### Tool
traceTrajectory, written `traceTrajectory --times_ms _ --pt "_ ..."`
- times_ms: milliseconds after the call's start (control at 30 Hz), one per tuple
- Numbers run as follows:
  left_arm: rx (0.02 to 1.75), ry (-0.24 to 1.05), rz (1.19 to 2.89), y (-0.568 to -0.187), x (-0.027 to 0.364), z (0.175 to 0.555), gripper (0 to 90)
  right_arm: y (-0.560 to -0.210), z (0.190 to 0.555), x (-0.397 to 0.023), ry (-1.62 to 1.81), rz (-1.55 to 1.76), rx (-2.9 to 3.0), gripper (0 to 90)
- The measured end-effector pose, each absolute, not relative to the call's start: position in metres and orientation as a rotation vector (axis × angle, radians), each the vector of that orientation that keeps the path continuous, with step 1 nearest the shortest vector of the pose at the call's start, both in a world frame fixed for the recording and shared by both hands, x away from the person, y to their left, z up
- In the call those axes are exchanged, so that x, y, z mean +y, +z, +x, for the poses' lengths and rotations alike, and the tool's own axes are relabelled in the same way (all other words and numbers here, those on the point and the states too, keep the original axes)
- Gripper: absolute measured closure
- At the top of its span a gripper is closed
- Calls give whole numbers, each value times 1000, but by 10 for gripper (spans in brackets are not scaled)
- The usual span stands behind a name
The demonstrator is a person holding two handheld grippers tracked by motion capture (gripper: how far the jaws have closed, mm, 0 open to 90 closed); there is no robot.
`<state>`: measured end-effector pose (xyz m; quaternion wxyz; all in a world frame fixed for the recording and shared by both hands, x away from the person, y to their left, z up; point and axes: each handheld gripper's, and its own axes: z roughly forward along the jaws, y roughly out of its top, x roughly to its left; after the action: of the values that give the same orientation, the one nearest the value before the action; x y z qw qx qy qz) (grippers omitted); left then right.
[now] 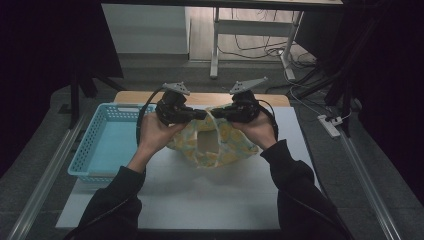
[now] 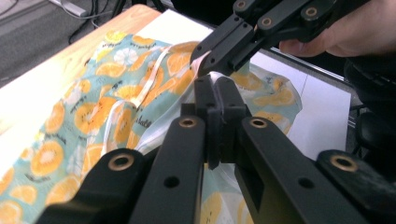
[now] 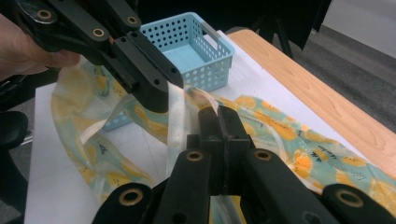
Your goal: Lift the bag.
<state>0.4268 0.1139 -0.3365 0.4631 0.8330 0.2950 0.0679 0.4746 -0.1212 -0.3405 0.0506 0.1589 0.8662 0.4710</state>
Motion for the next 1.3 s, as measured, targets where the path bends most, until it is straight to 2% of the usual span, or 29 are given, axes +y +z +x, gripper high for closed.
traceTrajectory --times_ms 833,1300 --pt "677 300 1980 -264 113 431 900 -275 464 -124 1488 416 2542 900" --pt "666 376 1928 -236 112 428 900 -247 459 -124 1508 390 2487 900"
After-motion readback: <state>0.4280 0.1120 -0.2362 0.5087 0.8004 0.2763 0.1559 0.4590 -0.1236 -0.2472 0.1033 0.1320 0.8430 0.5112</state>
